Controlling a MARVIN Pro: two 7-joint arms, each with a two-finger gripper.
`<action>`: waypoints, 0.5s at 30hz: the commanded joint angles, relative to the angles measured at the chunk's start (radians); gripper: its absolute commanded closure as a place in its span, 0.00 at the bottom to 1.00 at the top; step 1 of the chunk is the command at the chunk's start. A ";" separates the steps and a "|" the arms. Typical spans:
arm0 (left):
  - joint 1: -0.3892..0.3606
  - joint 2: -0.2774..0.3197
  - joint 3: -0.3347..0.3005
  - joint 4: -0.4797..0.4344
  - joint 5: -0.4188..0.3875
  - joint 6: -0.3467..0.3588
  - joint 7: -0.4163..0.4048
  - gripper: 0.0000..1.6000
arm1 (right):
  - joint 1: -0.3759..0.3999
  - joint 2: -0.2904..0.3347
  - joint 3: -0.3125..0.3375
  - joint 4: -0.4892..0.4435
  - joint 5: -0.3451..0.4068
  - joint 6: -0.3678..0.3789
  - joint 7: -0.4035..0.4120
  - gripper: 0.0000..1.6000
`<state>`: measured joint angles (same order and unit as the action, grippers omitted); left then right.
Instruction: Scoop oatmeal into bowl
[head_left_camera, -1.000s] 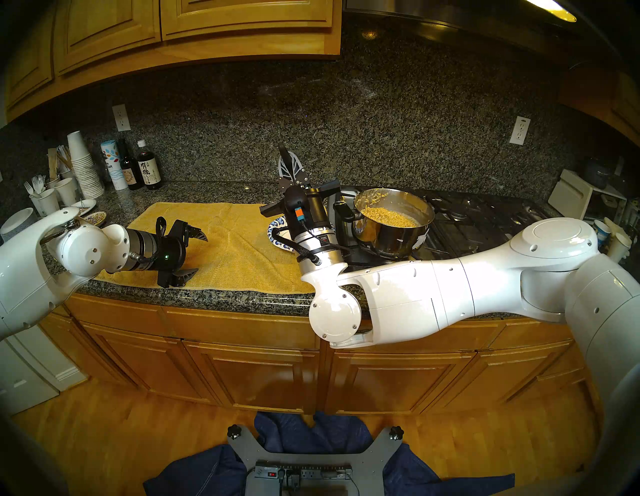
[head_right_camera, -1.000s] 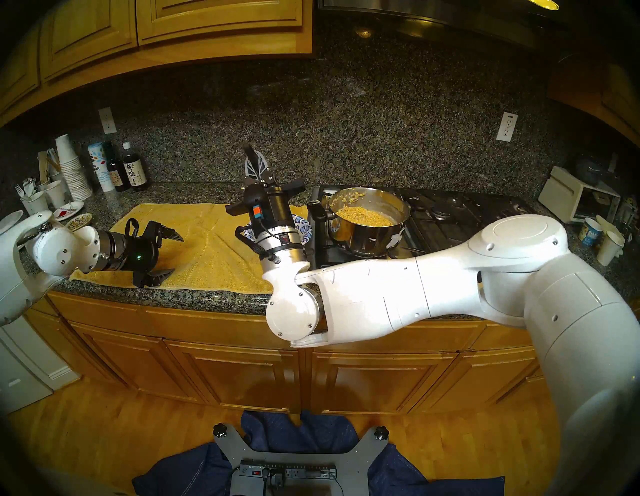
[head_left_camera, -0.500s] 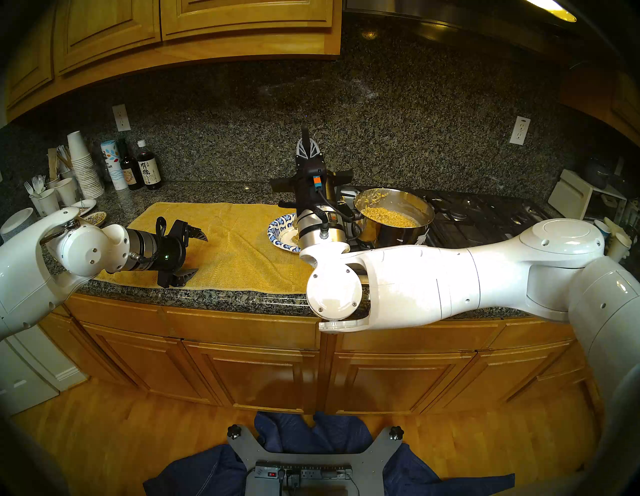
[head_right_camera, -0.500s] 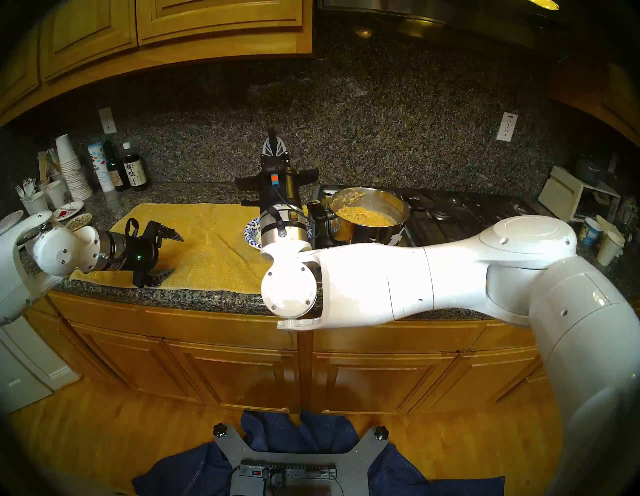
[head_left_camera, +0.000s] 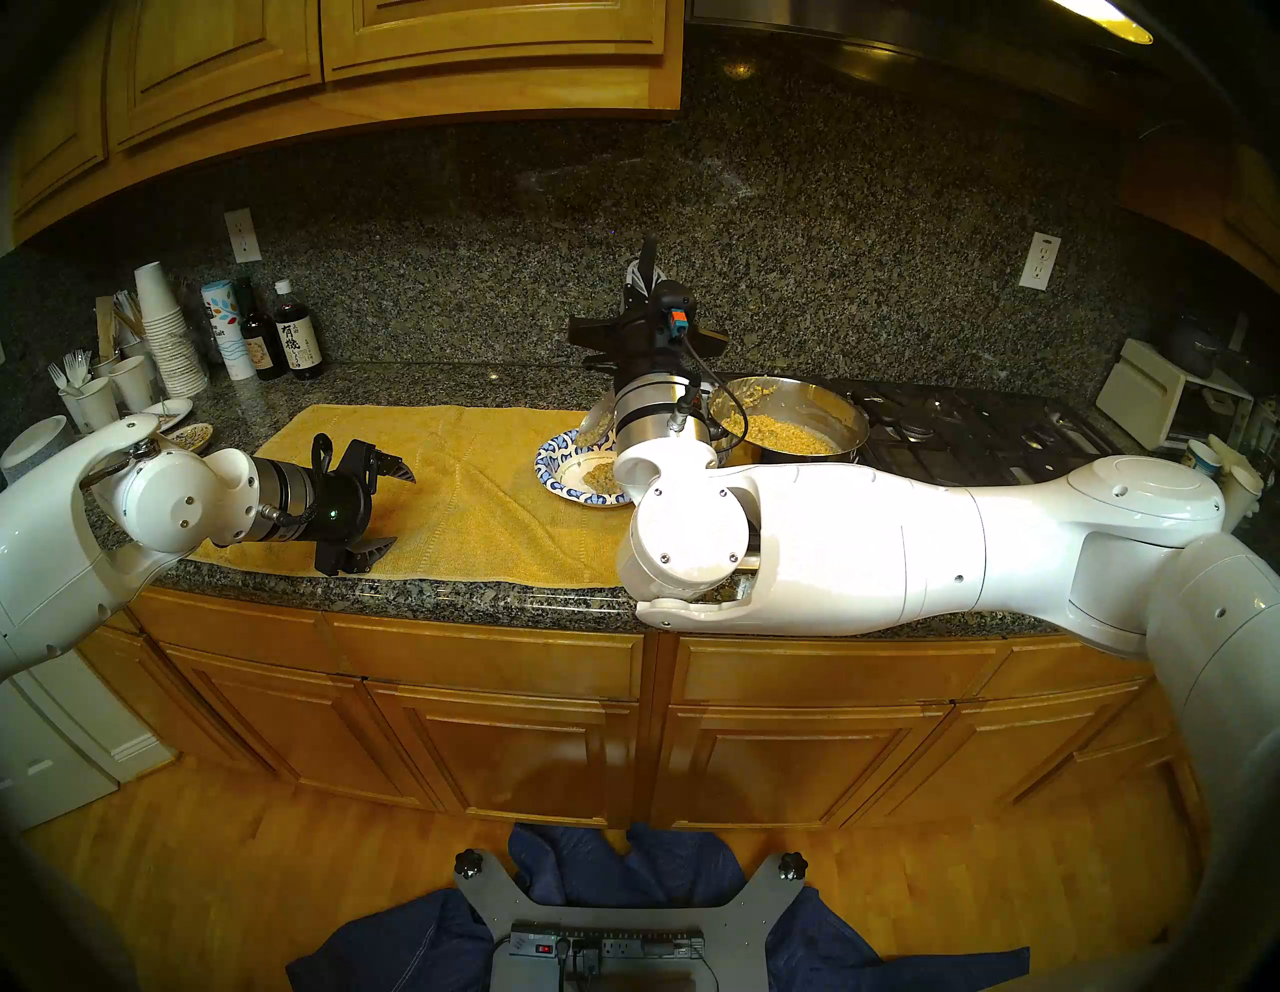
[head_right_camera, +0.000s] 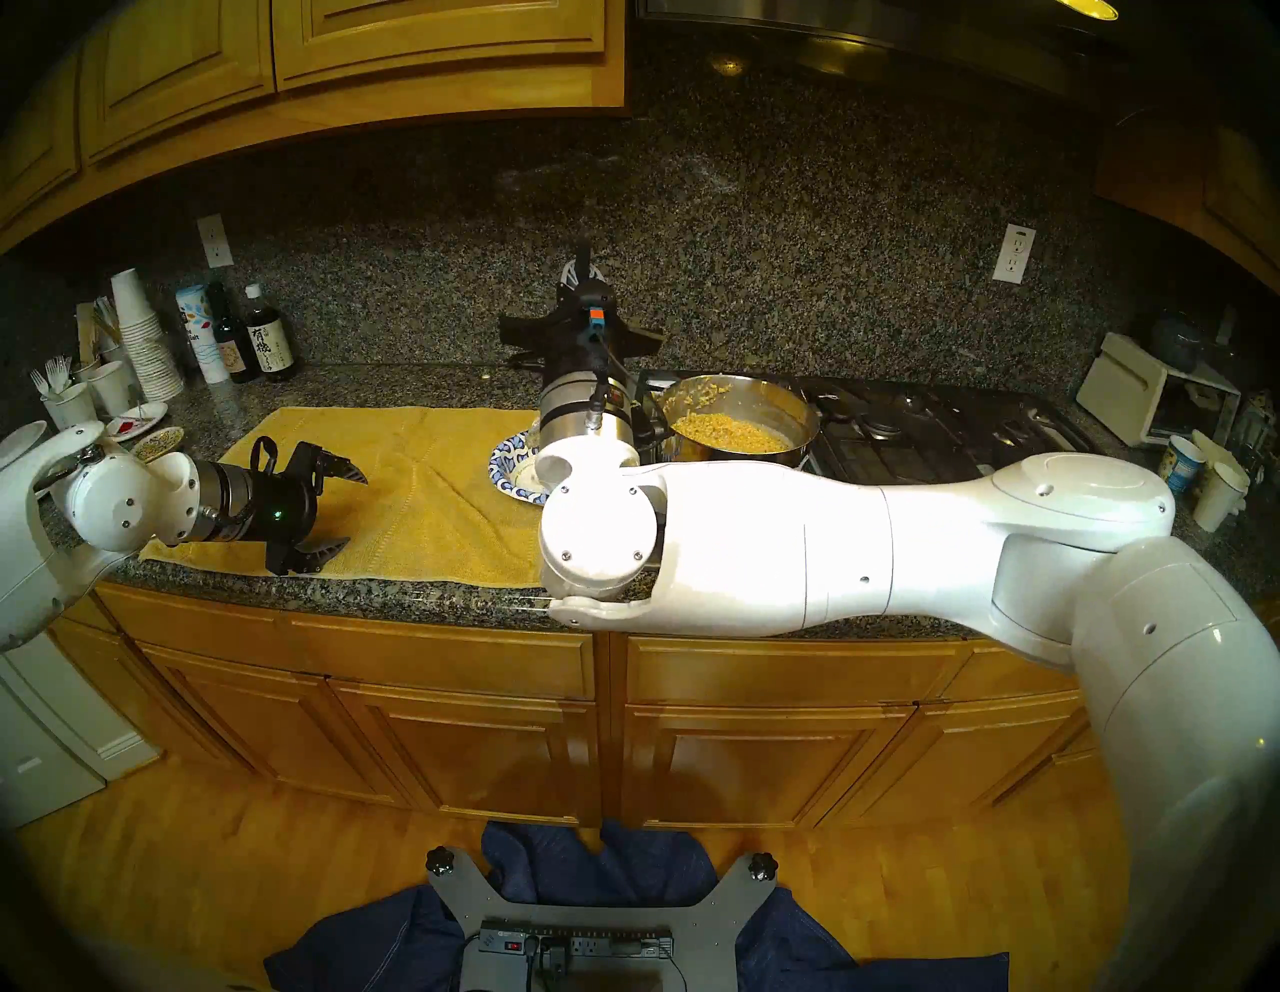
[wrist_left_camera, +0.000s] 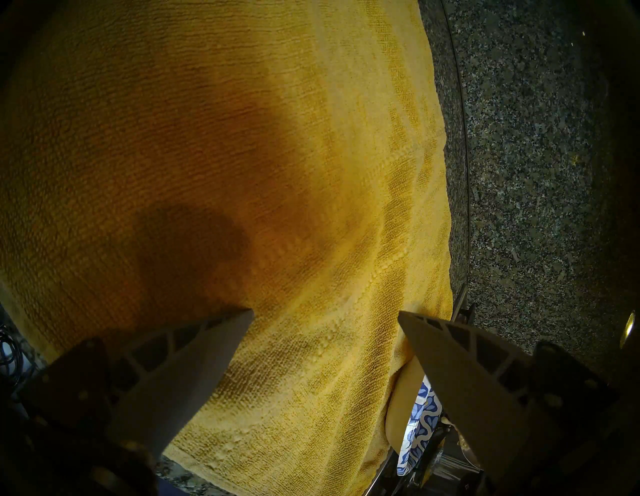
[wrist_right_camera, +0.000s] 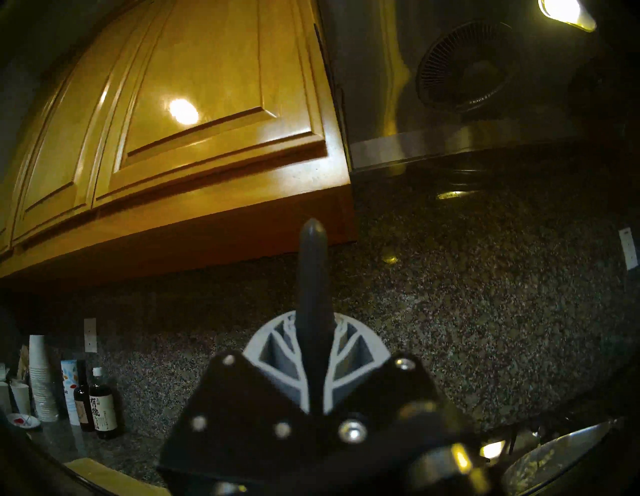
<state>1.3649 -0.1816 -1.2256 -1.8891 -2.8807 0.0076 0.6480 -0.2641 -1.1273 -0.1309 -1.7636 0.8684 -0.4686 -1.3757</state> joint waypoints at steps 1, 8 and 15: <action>-0.002 -0.002 -0.002 0.002 0.001 0.000 0.000 0.00 | -0.010 0.027 0.078 -0.029 0.007 -0.015 -0.097 1.00; -0.002 -0.002 -0.002 0.002 0.001 0.000 0.000 0.00 | -0.034 0.036 0.106 -0.038 0.016 -0.020 -0.087 1.00; -0.002 -0.002 -0.002 0.002 0.001 0.000 0.000 0.00 | -0.063 0.037 0.142 -0.046 0.021 -0.022 -0.086 1.00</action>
<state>1.3649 -0.1816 -1.2256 -1.8891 -2.8807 0.0076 0.6481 -0.3225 -1.0936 -0.0528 -1.7964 0.9024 -0.4903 -1.3522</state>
